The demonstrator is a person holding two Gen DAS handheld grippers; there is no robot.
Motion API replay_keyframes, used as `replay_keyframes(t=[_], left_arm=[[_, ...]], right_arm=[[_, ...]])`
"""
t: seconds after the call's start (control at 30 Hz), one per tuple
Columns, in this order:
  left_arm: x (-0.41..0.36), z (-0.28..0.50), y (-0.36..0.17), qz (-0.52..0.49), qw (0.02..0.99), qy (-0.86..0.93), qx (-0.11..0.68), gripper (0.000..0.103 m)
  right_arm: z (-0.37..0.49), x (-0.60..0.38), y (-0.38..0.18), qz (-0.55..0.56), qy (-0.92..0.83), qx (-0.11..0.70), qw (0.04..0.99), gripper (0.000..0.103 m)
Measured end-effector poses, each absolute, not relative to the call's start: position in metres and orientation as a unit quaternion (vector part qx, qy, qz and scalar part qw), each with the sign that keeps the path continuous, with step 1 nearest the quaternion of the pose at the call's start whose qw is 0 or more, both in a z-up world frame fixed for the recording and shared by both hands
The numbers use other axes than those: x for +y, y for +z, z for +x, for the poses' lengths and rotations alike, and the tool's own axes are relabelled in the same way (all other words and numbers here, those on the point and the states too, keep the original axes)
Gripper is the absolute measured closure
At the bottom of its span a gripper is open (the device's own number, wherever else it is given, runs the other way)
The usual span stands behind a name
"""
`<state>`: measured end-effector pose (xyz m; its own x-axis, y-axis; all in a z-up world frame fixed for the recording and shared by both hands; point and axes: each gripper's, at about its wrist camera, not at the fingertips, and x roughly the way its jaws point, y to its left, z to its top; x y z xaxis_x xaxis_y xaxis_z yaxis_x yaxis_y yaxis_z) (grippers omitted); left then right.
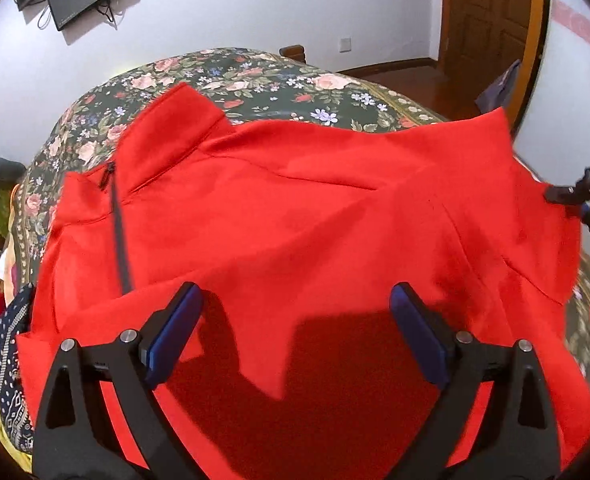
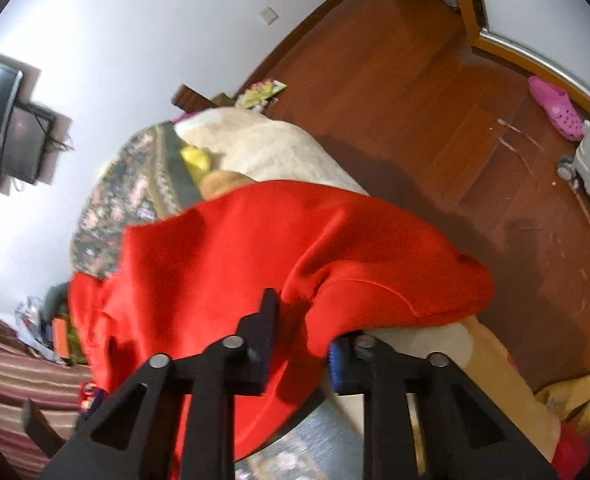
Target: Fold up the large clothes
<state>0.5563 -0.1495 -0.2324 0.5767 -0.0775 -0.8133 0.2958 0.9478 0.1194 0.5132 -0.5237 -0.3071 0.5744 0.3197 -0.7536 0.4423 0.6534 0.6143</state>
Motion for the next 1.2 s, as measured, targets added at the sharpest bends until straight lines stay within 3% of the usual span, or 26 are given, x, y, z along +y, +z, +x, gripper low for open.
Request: replay_keyframes(t=[0.33, 0.6, 0.83, 1.2], left_arm=[[-0.083, 0.509, -0.185, 0.077, 0.886, -0.123, 0.440, 0.007], [-0.026, 0.466, -0.148, 0.050, 0.904, -0.123, 0.405, 0.007], [0.038, 0.437, -0.139, 0.026, 0.913, -0.100, 0.395, 0.007], [0.111, 0.414, -0.178, 0.004, 0.899, -0.060, 0.434, 0.007]], right_arm=[[0.494, -0.464, -0.182, 0.299, 0.004, 0.403, 0.865, 0.093], [0.491, -0.337, -0.094, 0.197, 0.103, 0.373, 0.901, 0.095], [0.505, -0.222, -0.130, 0.169, 0.157, 0.445, 0.865, 0.095], [0.501, -0.133, -0.255, 0.095, 0.121, 0.562, 0.813, 0.094]])
